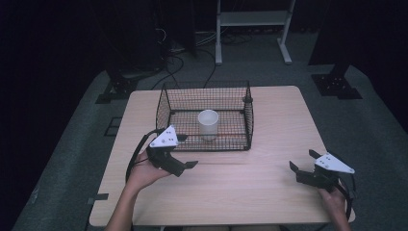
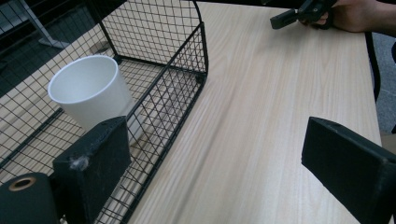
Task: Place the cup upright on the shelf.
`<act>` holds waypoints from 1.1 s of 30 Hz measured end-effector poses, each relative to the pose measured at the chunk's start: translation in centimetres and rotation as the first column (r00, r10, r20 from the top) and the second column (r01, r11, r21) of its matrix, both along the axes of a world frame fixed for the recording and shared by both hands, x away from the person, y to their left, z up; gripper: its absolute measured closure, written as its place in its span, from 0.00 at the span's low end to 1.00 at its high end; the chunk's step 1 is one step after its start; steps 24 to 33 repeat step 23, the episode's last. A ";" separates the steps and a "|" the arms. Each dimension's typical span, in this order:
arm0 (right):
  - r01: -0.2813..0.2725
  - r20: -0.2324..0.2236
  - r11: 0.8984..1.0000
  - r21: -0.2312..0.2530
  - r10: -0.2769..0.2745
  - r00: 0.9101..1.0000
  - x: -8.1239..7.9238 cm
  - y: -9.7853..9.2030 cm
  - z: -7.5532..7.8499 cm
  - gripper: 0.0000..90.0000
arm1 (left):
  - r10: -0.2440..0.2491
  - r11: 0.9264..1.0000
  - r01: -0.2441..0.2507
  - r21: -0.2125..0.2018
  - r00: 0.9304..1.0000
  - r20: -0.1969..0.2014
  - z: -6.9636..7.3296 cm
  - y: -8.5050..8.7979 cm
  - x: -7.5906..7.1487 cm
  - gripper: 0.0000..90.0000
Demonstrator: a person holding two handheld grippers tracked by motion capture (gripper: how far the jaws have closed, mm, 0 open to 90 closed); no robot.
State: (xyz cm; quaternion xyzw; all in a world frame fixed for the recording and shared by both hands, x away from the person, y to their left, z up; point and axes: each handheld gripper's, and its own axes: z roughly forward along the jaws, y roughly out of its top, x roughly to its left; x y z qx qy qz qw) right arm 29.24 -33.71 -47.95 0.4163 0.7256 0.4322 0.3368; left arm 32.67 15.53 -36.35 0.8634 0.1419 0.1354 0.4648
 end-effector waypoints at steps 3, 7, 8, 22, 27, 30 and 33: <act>0.000 0.002 1.000 0.001 0.000 1.000 0.0 0.0 0.0 0.15 | 0.003 1.000 -0.003 -0.016 1.000 -0.002 -0.4 0.2 -0.5 0.08; 0.000 0.002 1.000 0.001 0.000 1.000 0.0 0.0 0.0 0.15 | 0.000 0.999 0.000 -0.037 1.000 0.000 -0.8 0.4 -1.2 0.08; 0.000 0.001 1.000 0.001 0.000 1.000 0.0 0.0 0.0 0.15 | -0.002 0.999 0.002 -0.044 1.000 -0.005 -0.9 0.4 -1.3 0.08; 0.001 0.005 1.000 0.004 -0.001 1.000 0.0 0.0 0.0 0.15 | 0.044 0.985 -0.049 -0.167 0.998 -0.034 -3.2 1.8 -2.4 0.04; 0.001 0.006 1.000 0.007 -0.001 1.000 -0.1 0.0 0.0 0.15 | 0.047 0.982 -0.052 -0.181 0.998 -0.029 -3.3 1.9 -2.5 0.04; 0.001 0.006 1.000 0.007 -0.001 1.000 -0.1 0.0 0.0 0.15 | 0.047 0.982 -0.052 -0.181 0.998 -0.029 -3.3 1.9 -2.5 0.04; 0.001 0.006 1.000 0.007 -0.001 1.000 -0.1 0.0 0.0 0.15 | 0.047 0.982 -0.052 -0.181 0.998 -0.029 -3.3 1.9 -2.5 0.04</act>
